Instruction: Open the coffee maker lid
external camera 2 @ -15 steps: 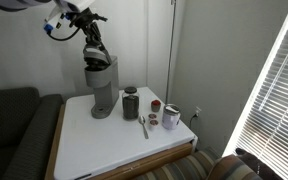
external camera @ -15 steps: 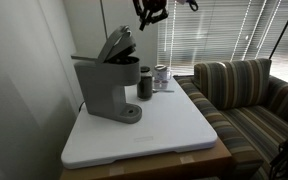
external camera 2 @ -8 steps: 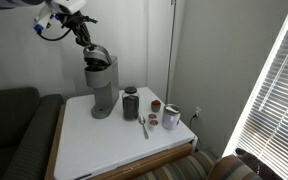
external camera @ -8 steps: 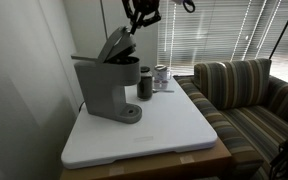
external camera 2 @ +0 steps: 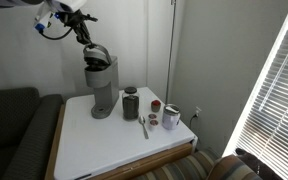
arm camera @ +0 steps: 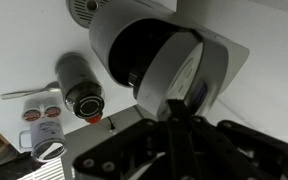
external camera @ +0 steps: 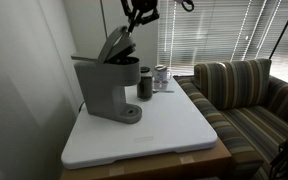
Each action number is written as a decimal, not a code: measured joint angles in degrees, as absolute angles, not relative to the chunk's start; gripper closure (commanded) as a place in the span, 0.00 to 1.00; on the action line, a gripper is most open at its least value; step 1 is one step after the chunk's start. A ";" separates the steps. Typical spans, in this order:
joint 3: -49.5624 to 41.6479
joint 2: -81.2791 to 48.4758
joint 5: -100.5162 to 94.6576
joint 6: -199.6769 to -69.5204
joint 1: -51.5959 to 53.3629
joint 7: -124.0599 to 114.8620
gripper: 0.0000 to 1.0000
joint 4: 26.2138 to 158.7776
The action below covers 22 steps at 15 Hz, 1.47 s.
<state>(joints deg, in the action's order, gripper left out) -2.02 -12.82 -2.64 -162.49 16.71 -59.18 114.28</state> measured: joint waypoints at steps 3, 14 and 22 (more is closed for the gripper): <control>-2.02 -12.84 -2.63 -162.69 16.71 -58.16 1.00 114.01; -1.85 -14.60 -2.10 -161.91 16.70 -53.04 1.00 110.48; 0.67 -17.54 2.77 -158.13 14.43 -44.90 1.00 104.01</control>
